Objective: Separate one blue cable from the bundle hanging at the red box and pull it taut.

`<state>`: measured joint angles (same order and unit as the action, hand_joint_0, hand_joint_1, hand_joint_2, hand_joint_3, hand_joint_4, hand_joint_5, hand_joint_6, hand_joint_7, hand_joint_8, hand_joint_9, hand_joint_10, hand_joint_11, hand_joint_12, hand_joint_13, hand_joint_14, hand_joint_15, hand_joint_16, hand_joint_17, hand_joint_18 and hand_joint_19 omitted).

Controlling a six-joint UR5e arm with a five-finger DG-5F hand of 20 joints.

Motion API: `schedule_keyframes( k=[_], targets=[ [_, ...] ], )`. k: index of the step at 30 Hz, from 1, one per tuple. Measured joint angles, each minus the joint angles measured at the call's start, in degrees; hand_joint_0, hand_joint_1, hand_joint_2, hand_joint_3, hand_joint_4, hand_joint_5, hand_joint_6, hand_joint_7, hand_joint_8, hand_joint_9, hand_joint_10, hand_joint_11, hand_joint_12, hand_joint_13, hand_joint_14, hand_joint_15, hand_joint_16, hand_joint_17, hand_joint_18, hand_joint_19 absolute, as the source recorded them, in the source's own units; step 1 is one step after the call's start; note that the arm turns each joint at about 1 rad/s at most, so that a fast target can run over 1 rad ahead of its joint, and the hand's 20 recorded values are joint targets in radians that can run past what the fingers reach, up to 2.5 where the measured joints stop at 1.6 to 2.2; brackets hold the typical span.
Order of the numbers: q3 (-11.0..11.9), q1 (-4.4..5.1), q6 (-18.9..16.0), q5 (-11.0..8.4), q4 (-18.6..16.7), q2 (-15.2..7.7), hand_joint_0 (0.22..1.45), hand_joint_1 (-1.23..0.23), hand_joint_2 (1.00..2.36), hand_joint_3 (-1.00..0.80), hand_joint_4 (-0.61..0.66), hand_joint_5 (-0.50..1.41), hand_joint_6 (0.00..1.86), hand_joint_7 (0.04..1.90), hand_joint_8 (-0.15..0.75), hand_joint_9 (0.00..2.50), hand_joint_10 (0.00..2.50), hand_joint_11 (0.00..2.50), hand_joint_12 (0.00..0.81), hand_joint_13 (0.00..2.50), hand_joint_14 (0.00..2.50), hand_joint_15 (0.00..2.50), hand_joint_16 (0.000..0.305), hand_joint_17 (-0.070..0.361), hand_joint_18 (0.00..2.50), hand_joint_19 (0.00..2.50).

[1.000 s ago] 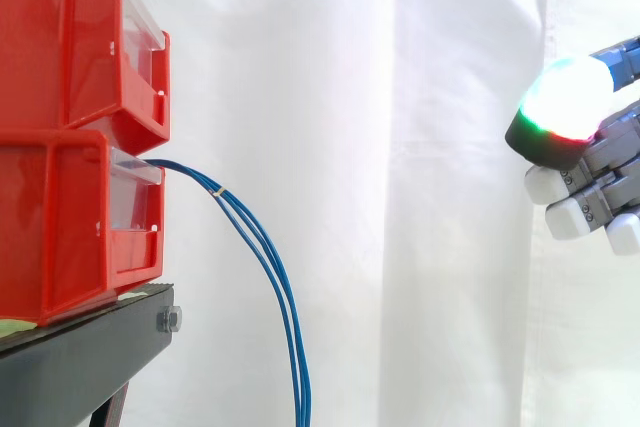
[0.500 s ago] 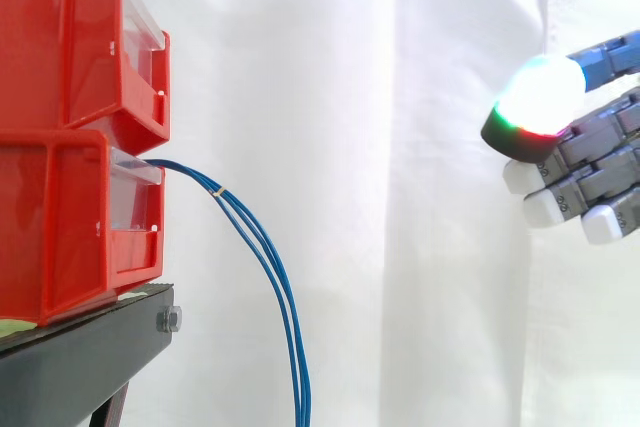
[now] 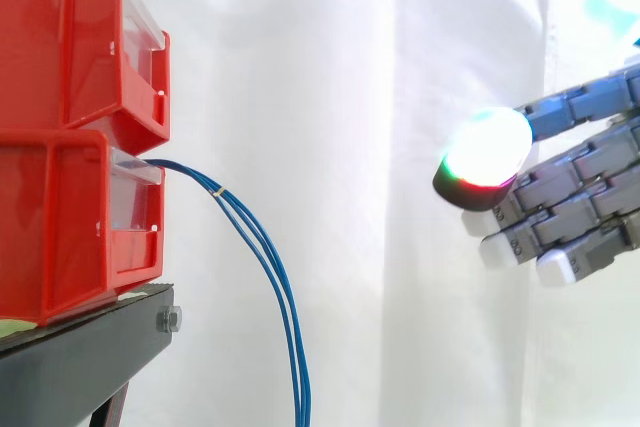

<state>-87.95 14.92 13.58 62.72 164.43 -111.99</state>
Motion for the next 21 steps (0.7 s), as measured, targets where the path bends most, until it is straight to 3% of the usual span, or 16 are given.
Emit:
schedule_keyframes(
  k=[3, 10, 21],
  targets=[
    [0.0, -0.10, -0.2, -0.67, -1.3, -0.8, 0.54, -0.47, 1.00, -0.50, 0.21, -0.23, 0.50, 0.79, 0.253, 0.35, 0.01, 0.18, 0.348, 0.31, 0.00, 0.11, 0.050, 0.113, 0.33, 0.39],
    [0.0, -0.20, -0.3, -4.75, -3.3, -2.4, 0.54, -0.47, 1.00, -0.50, 0.21, -0.23, 0.50, 0.79, 0.253, 0.35, 0.01, 0.17, 0.347, 0.31, 0.00, 0.12, 0.050, 0.113, 0.32, 0.39],
    [0.0, -0.86, -2.0, -7.69, -7.1, -6.8, 0.54, -0.47, 1.00, -0.50, 0.21, -0.23, 0.50, 0.79, 0.254, 0.35, 0.01, 0.18, 0.347, 0.31, 0.00, 0.12, 0.050, 0.112, 0.32, 0.39]
  ],
)
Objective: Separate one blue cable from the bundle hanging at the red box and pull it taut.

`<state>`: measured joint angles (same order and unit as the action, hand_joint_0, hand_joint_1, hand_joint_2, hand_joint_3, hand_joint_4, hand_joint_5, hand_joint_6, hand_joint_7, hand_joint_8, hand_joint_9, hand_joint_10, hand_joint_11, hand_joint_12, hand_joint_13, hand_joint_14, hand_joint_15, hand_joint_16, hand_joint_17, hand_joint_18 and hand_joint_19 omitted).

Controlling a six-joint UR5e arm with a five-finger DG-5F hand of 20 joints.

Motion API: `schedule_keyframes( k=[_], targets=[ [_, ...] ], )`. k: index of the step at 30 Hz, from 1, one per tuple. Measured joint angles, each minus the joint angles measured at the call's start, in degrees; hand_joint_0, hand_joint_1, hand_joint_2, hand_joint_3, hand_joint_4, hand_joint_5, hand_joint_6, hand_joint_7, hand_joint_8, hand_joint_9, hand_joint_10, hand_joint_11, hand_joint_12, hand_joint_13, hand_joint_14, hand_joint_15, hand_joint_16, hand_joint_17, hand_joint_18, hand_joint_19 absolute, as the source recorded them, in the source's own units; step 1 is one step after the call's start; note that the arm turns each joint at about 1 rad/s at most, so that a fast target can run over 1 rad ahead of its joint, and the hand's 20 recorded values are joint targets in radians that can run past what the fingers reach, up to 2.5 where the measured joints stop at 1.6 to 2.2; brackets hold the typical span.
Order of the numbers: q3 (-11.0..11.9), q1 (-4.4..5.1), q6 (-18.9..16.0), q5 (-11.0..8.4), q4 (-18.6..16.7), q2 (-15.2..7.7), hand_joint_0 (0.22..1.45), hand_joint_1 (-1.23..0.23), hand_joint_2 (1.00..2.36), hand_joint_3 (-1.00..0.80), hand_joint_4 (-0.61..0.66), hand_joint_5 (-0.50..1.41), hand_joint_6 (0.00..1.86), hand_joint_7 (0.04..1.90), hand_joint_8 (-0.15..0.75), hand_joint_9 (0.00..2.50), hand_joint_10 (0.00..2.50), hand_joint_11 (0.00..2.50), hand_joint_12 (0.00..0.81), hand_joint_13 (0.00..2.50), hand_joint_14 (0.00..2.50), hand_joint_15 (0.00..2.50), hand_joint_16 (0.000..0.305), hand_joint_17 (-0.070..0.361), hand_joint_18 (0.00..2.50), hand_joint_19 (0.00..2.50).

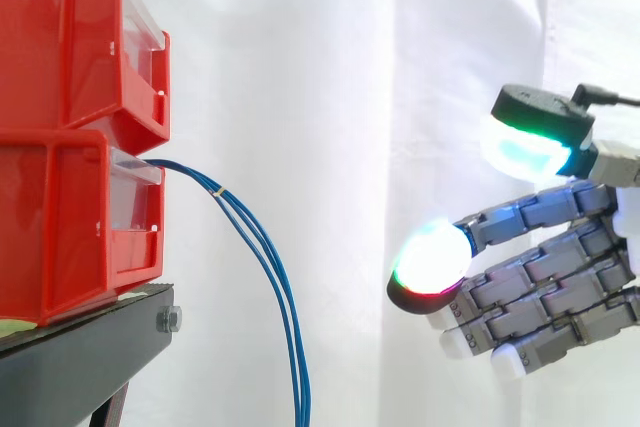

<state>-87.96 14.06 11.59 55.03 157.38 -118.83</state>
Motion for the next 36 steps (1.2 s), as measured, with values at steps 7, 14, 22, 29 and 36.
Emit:
schedule_keyframes(
  k=[7, 14, 22, 29, 36],
  targets=[
    [0.1, -0.14, 2.1, -0.71, -3.7, -1.4, 0.54, -0.47, 1.00, -0.50, 0.22, -0.23, 0.50, 0.79, 0.254, 0.35, 0.01, 0.18, 0.347, 0.31, 0.00, 0.12, 0.050, 0.112, 0.32, 0.39],
    [0.1, 0.22, 7.8, -2.79, -9.1, -1.8, 0.54, -0.47, 1.00, -0.50, 0.22, -0.23, 0.50, 0.79, 0.254, 0.35, 0.01, 0.18, 0.347, 0.31, 0.00, 0.12, 0.050, 0.112, 0.32, 0.39],
    [1.5, 0.16, 8.0, -3.19, -11.2, -4.7, 0.54, -0.47, 1.00, -0.50, 0.22, -0.23, 0.50, 0.79, 0.253, 0.35, 0.01, 0.18, 0.347, 0.30, 0.01, 0.12, 0.050, 0.112, 0.32, 0.39],
    [7.6, -0.59, 4.3, -0.35, -8.6, -10.2, 0.54, -0.47, 1.00, -0.50, 0.22, -0.23, 0.50, 0.79, 0.253, 0.35, 0.01, 0.17, 0.347, 0.30, 0.00, 0.11, 0.050, 0.112, 0.32, 0.39],
    [10.1, -0.75, 5.1, 0.36, -7.7, -11.7, 0.54, -0.47, 1.00, -0.50, 0.22, -0.23, 0.50, 0.79, 0.253, 0.35, 0.01, 0.17, 0.348, 0.30, 0.00, 0.11, 0.050, 0.112, 0.32, 0.40]
  ],
)
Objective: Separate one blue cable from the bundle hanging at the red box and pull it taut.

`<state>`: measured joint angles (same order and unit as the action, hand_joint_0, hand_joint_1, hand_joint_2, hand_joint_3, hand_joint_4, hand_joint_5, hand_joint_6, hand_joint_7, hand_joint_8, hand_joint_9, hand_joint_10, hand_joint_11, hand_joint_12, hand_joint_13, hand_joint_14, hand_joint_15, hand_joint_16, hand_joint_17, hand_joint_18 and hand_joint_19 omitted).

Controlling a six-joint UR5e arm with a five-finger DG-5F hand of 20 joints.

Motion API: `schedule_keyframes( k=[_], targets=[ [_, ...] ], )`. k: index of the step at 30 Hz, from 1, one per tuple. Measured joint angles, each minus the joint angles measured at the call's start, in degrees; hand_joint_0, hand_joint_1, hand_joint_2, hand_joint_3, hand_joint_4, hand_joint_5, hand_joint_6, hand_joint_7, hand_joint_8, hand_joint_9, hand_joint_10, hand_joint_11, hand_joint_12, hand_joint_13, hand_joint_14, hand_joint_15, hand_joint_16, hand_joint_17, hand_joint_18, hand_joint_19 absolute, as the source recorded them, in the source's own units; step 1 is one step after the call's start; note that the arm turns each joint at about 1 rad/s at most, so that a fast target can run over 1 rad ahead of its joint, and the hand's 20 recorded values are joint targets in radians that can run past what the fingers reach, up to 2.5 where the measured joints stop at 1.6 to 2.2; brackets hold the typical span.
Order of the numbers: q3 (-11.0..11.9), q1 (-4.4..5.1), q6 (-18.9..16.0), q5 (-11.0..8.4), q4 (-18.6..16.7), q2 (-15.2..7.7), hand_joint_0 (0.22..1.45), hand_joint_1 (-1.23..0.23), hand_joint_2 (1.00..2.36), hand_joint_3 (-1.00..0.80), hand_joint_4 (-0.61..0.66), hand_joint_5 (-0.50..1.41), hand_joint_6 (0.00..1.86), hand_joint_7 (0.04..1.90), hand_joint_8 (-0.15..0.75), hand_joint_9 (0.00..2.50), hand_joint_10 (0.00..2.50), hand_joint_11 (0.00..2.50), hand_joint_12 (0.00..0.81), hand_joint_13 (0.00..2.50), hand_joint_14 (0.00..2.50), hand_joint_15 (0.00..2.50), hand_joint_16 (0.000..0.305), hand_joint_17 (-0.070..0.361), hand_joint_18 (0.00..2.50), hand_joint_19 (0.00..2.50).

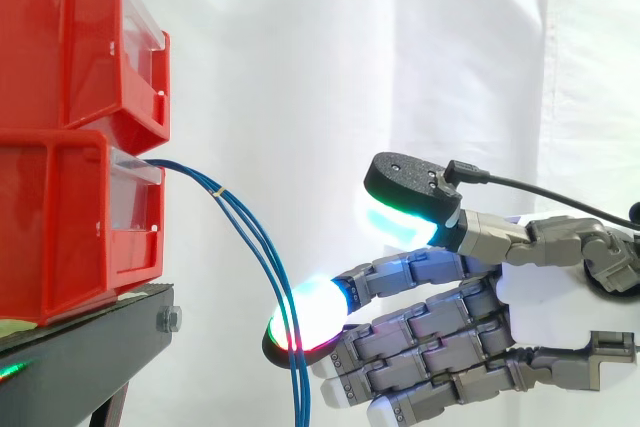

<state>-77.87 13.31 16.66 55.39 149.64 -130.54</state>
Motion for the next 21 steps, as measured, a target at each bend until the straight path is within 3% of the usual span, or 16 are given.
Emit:
schedule_keyframes(
  k=[7, 11, 21],
  targets=[
    [0.1, -0.04, 0.9, 0.19, -0.6, -0.2, 0.55, -0.47, 1.00, -0.50, 0.22, -0.23, 0.50, 0.79, 0.253, 0.35, 0.01, 0.17, 0.348, 0.31, 0.00, 0.11, 0.050, 0.112, 0.32, 0.40],
    [0.6, -0.08, 0.4, 0.50, -2.3, -1.8, 0.54, -0.46, 1.00, -0.50, 0.22, -0.23, 0.50, 0.79, 0.253, 0.35, 0.01, 0.18, 0.346, 0.31, 0.00, 0.12, 0.050, 0.112, 0.32, 0.40],
    [2.2, 0.27, 1.7, 2.26, -5.0, -4.0, 0.49, -0.31, 1.00, -0.50, 0.24, -0.22, 0.50, 0.81, 0.273, 0.37, 0.01, 0.19, 0.367, 0.35, 0.01, 0.13, 0.054, 0.122, 0.37, 0.40]
  ],
)
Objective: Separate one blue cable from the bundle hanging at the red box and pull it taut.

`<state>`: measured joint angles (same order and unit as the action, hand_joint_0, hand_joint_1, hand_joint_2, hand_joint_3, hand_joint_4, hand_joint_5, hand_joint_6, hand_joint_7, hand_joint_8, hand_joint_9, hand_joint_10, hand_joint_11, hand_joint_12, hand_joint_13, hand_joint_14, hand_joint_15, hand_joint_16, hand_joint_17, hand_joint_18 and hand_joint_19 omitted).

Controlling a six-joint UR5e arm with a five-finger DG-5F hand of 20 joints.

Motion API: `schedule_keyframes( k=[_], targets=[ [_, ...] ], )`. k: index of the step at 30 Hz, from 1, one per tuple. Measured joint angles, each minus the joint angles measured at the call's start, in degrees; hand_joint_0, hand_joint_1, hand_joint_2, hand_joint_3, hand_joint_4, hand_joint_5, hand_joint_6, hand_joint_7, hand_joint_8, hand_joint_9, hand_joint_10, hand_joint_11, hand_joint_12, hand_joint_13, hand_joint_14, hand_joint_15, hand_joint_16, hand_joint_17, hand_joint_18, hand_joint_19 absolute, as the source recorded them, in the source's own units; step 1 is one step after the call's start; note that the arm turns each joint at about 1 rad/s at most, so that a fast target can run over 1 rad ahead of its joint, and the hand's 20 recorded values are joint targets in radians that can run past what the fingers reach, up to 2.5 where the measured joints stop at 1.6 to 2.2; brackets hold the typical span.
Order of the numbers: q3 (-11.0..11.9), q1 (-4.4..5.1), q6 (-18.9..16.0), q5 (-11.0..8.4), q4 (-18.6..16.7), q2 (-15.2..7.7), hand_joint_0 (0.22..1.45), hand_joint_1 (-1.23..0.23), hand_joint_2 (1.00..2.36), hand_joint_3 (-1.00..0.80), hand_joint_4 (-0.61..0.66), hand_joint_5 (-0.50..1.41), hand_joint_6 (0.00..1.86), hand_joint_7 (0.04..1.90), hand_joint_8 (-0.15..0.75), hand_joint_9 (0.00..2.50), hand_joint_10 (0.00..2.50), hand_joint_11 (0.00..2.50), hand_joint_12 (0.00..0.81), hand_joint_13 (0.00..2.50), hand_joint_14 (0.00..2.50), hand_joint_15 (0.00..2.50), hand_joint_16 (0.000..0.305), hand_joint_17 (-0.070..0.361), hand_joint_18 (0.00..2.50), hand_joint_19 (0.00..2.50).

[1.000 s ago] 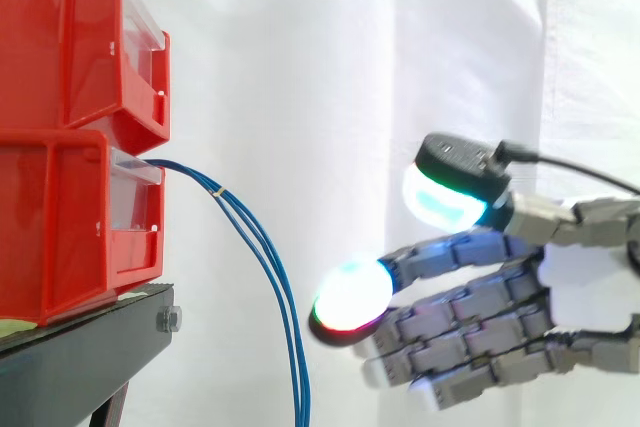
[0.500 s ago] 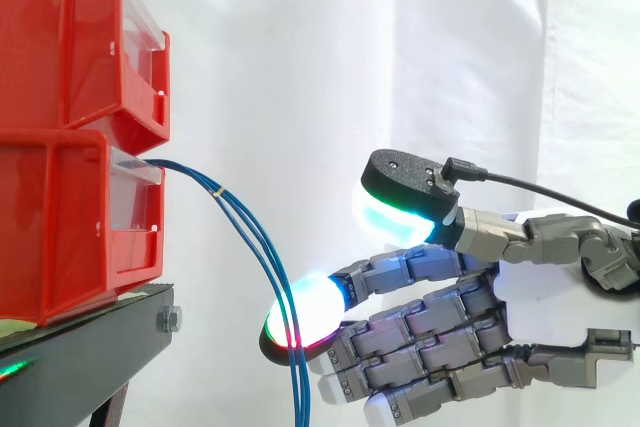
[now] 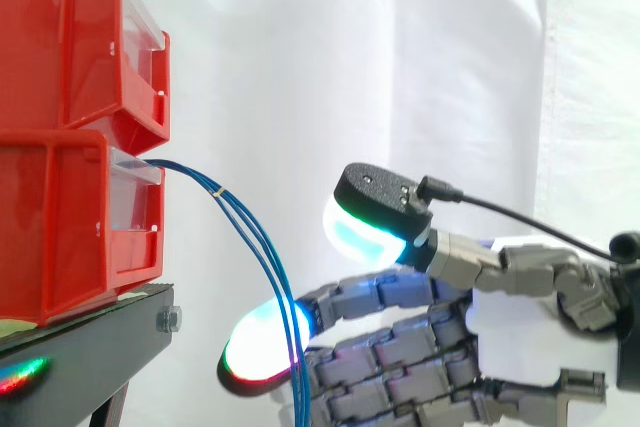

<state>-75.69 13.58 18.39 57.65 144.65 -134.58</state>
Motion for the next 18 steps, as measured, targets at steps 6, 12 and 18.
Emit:
schedule_keyframes(
  k=[6, 12, 18],
  targets=[
    [0.1, 0.62, 1.0, 0.38, -3.9, -1.1, 0.44, -0.43, 1.00, -0.50, 0.27, -0.22, 0.50, 0.82, 0.295, 0.44, 0.01, 0.23, 0.390, 0.45, 0.01, 0.18, 0.058, 0.131, 0.46, 0.40],
    [0.1, 0.98, 1.4, 0.33, -4.5, -1.2, 0.46, -0.60, 1.00, -0.50, 0.29, -0.20, 0.50, 0.84, 0.299, 0.52, 0.01, 0.27, 0.380, 0.52, 0.01, 0.20, 0.054, 0.121, 0.51, 0.40],
    [0.1, 1.32, 1.6, 0.28, -6.0, -1.2, 0.56, -0.59, 1.00, -0.50, 0.27, -0.19, 0.50, 0.90, 0.270, 0.54, 0.01, 0.28, 0.344, 0.54, 0.01, 0.23, 0.046, 0.103, 0.49, 0.43]
  ],
)
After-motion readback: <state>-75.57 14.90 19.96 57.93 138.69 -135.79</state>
